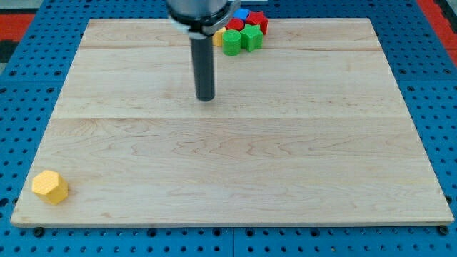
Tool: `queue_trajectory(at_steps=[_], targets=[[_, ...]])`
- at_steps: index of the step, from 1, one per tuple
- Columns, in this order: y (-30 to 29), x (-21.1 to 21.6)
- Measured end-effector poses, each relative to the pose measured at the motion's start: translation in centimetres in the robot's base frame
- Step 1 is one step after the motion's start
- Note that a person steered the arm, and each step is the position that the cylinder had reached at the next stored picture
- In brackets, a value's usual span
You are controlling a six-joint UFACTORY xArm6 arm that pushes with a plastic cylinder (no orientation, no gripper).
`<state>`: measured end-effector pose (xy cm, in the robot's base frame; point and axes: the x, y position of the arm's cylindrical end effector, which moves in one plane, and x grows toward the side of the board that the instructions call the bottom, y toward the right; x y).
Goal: Move the hexagon towards the yellow heart
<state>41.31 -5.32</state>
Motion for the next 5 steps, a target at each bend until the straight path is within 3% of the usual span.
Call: queue_trajectory(at_steps=[2, 5], targets=[[-5.7, 5.9], [-9.4, 7.4]])
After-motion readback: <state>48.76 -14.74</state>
